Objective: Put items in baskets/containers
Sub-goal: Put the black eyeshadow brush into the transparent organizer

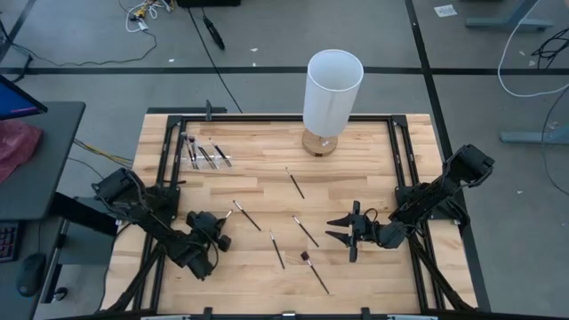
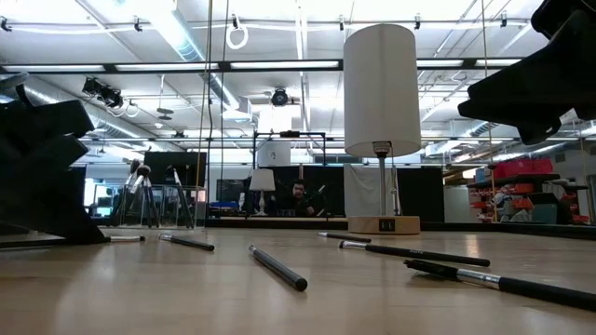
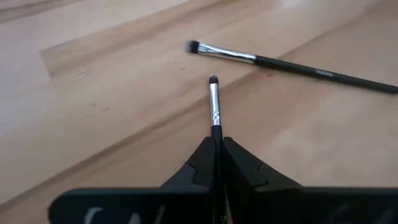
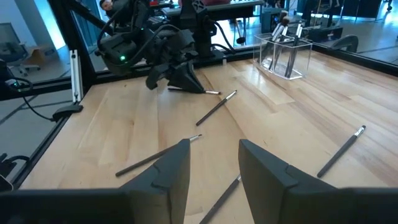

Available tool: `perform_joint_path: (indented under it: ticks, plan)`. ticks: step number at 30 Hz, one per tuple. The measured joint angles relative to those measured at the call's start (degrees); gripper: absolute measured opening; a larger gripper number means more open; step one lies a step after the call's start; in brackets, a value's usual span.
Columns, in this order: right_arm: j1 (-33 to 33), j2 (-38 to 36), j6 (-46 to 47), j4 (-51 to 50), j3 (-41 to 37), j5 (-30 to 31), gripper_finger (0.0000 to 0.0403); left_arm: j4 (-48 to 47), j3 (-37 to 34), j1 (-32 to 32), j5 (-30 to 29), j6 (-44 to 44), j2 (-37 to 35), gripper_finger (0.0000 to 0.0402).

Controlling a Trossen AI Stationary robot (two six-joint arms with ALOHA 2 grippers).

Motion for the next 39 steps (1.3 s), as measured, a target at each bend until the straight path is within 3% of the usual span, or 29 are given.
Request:
perform_joint_path:
  ticks: [9,23,32,39]
  plan:
    - [0.0,0.0,-0.01,0.04,0.0,0.01,0.0137,1.59,0.09,-0.67,-0.97,0.45,-0.07,0.0033]
    - [0.0,0.0,-0.22,0.03,0.0,0.02,0.0137,3.08,0.2,-0.62,-5.7,5.82,1.47,0.0157]
    - [-0.01,0.0,-0.24,-0.03,0.0,0.02,0.0137,6.02,0.22,-1.43,-14.97,4.89,10.38,0.0165]
    - [-0.01,0.01,-0.24,-0.03,0.0,0.02,0.0137,8.68,0.09,-2.13,-17.16,5.65,13.09,0.0161]
